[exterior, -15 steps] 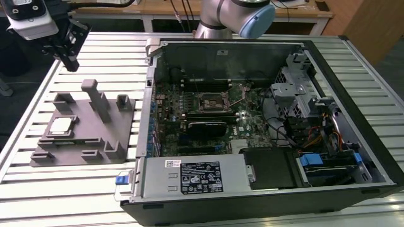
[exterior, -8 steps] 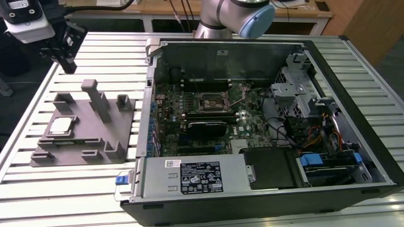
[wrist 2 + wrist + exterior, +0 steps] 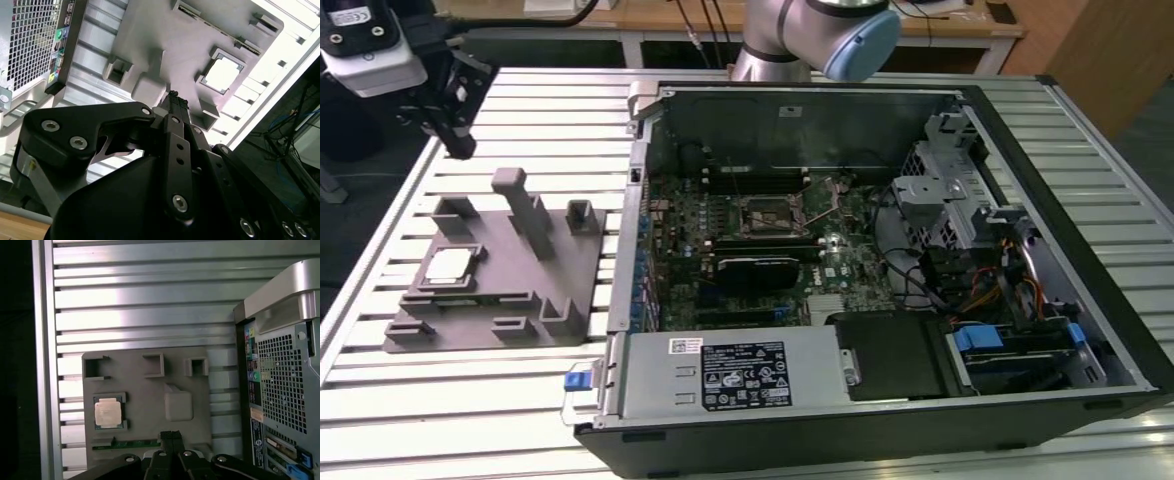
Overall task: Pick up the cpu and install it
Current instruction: 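Reach for the cpu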
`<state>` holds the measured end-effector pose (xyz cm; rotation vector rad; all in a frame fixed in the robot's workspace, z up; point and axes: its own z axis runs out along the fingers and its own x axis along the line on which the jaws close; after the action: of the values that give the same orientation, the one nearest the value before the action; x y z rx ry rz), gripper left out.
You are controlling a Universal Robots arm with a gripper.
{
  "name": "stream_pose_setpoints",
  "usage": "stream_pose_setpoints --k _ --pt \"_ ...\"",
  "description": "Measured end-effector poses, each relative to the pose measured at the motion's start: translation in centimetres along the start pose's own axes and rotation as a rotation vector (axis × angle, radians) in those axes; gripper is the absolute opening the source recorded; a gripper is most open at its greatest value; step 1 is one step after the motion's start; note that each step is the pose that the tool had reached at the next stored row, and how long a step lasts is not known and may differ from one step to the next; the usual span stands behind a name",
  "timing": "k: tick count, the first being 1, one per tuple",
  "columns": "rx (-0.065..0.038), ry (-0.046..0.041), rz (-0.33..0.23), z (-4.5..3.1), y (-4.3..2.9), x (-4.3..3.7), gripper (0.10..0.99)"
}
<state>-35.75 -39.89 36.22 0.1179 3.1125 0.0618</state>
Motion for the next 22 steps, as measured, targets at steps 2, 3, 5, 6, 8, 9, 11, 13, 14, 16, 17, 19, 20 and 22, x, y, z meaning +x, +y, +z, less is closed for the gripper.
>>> stream_pose_setpoints --k 2,3,5,6,8,9,11,13,14,16,17,19,20,22 --pt "0.0 0.0 0.0 0.11 -0.02 0.21 0.106" --pt "0.0 -0.0001 0.0 0.17 -0.03 0.32 0.106" --pt "0.0 0.0 0.0 0.3 -0.05 0.55 0.106" --pt "0.0 -0.0001 0.0 0.37 -0.07 0.66 0.106" --pt "0.0 0.0 0.0 0.5 -0.09 0.88 0.106" --pt "0.0 0.0 0.0 0.56 -0.1 1.0 0.106" --pt "0.0 -0.0001 0.0 0.7 -0.12 1.22 0.106" --pt "0.001 0.0 0.0 0.84 -0.14 1.45 0.106" --pt "0.001 0.0 0.0 0.91 -0.15 1.57 0.106" --pt "0.001 -0.0001 0.0 1.09 -0.18 1.84 0.106" --pt "0.001 -0.0001 0.0 1.18 -0.19 1.95 0.106" --pt "0.001 -0.0001 0.0 1.38 -0.22 2.15 0.106" --pt "0.001 -0.0001 0.0 1.49 -0.23 2.23 0.106" --pt "0.001 0.0001 0.0 1.71 -0.25 2.42 0.106"
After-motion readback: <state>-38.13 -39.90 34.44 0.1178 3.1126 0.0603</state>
